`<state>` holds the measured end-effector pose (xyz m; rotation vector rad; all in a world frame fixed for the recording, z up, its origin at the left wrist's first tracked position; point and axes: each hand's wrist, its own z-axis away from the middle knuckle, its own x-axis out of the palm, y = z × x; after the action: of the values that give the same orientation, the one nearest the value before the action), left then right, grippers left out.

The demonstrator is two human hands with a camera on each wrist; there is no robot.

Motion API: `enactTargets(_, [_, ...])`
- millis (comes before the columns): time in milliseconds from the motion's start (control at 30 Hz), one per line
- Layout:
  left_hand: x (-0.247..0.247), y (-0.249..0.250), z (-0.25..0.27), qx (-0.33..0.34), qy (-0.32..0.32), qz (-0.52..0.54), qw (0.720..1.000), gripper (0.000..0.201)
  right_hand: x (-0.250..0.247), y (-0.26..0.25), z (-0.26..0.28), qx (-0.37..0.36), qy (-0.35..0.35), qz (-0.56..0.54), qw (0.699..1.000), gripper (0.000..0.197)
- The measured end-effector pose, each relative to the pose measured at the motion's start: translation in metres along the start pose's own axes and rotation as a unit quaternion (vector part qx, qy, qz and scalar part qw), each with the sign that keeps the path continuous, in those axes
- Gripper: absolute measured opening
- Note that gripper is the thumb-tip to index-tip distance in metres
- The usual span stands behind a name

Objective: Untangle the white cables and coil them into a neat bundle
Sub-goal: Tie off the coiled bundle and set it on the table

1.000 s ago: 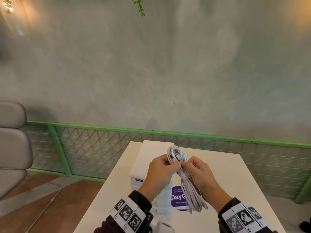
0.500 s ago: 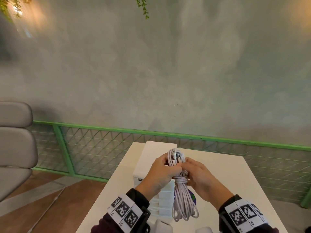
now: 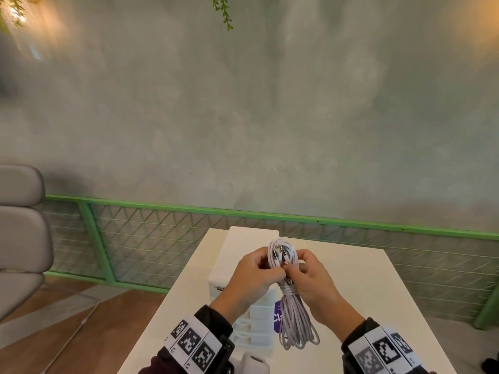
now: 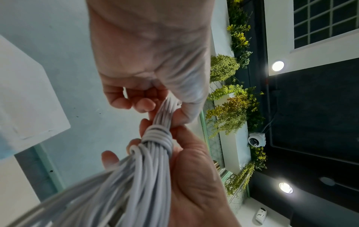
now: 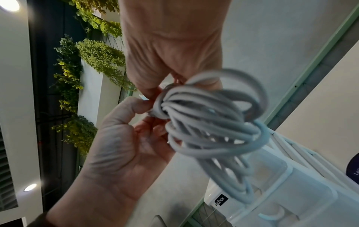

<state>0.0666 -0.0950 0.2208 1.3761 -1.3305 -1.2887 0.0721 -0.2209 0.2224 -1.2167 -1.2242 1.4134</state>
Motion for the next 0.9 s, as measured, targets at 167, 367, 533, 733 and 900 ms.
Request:
enactTargets(167, [0.0007,0.0021,0.0037,-0.012,0.014,0.0,1.0,0.004,0.0002,0.005,-0.0017,0.006,0.009,0.029,1.0,0.012])
enactTargets(367, [-0.001,0.0049,0.0009,-0.054,0.053,0.002,0.997,0.048,0.0033,0.0079,-0.0031,-0.021,0.03,0.108,0.993,0.008])
enactTargets(533, [0.0004,0.0008,-0.0012,-0.114,0.066,0.053,0.99,0.031,0.009,0.007,-0.0037,-0.049,0.055,0.16,0.984,0.011])
enactTargets(733, [-0.0028,0.0026,-0.0008,-0.133,0.019,0.118,0.984,0.019,0.0077,0.0044,-0.0056,-0.047,0.077,0.19,0.978,0.013])
enactTargets(900, [-0.0003,0.0059,-0.0016,-0.108,0.002,0.098,0.989,0.021,0.0062,-0.0007,-0.0081,-0.048,0.092,0.182,0.978,0.016])
